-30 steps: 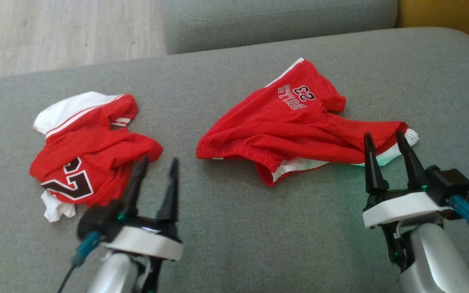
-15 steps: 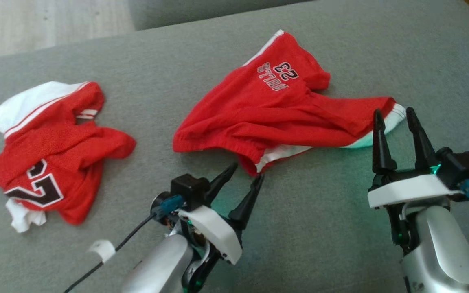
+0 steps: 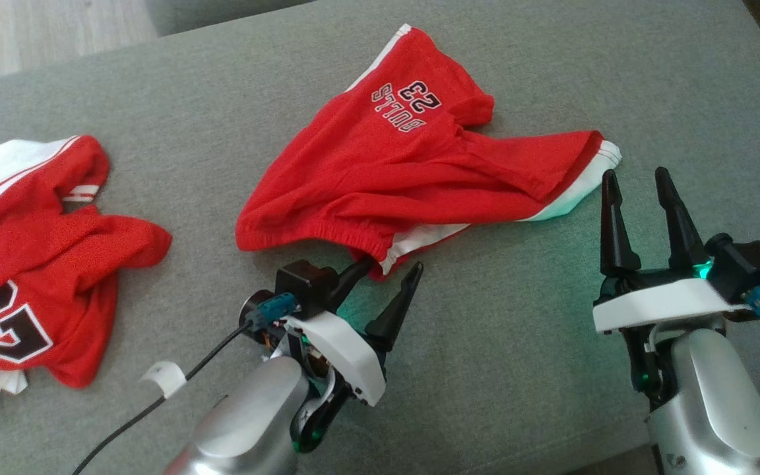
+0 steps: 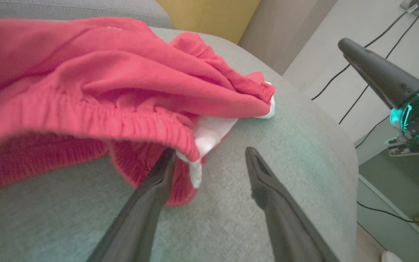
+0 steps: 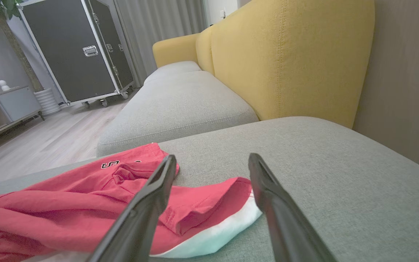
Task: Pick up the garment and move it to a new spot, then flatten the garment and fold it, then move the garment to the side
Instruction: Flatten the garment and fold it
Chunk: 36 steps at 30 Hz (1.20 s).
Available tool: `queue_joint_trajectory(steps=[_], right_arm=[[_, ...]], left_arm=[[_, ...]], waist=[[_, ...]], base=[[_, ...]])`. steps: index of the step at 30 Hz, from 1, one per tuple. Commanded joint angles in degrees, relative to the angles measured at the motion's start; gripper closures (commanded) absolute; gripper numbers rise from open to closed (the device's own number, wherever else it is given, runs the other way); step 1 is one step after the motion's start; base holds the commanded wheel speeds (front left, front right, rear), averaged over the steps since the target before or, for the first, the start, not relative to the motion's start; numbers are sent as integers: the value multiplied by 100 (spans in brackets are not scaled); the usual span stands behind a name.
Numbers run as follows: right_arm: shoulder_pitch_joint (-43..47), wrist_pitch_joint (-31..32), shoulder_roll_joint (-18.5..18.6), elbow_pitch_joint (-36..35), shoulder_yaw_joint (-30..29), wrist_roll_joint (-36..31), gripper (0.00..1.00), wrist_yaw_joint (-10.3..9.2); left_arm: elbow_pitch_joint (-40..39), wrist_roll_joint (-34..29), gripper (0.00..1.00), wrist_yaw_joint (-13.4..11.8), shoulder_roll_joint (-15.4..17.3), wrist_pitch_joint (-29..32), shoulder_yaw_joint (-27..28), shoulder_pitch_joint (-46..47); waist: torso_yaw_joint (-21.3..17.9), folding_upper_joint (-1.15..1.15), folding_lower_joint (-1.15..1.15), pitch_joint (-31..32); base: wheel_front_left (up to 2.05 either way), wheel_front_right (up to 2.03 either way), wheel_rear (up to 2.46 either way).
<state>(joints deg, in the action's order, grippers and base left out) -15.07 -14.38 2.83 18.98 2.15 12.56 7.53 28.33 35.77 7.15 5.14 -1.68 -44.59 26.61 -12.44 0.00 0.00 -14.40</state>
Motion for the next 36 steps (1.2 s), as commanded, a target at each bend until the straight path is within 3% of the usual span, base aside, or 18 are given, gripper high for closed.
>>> queue_joint_trajectory(steps=[1,2,3,4,5,14,24,36], right_arm=[[-207,-62,5,-209,130,27,0,-4],[-204,-62,5,-209,128,28,0,-4],[-199,-62,5,-206,125,27,0,-4],[-194,-62,5,-201,119,24,0,-4],[-187,-62,5,-192,107,18,0,-4],[-140,-62,5,131,-6,-228,0,-4],[-206,158,5,1385,-451,-599,0,-4],[-697,382,5,2569,-1005,-763,0,-4]], left_arm=[[-113,58,0,33,47,-86,110,221],[-96,79,0,34,44,-113,93,240],[-89,100,14,34,42,-155,74,258],[-81,116,71,34,43,-198,50,273],[-77,127,100,34,47,-244,16,288],[-109,186,100,34,242,-573,-217,263],[-574,219,100,-61,734,-687,-203,-104],[-1125,132,100,-279,977,-583,-265,-261]], waist=[[-34,0,0,-24],[-46,0,0,-27],[-53,0,0,-28],[-53,0,0,-24],[-44,0,0,-13],[299,0,0,245],[678,0,0,640],[840,0,0,640]], base=[[0,0,0],[0,0,0],[0,0,0],[0,0,0],[0,0,0],[0,0,0],[0,0,0],[0,0,0]])
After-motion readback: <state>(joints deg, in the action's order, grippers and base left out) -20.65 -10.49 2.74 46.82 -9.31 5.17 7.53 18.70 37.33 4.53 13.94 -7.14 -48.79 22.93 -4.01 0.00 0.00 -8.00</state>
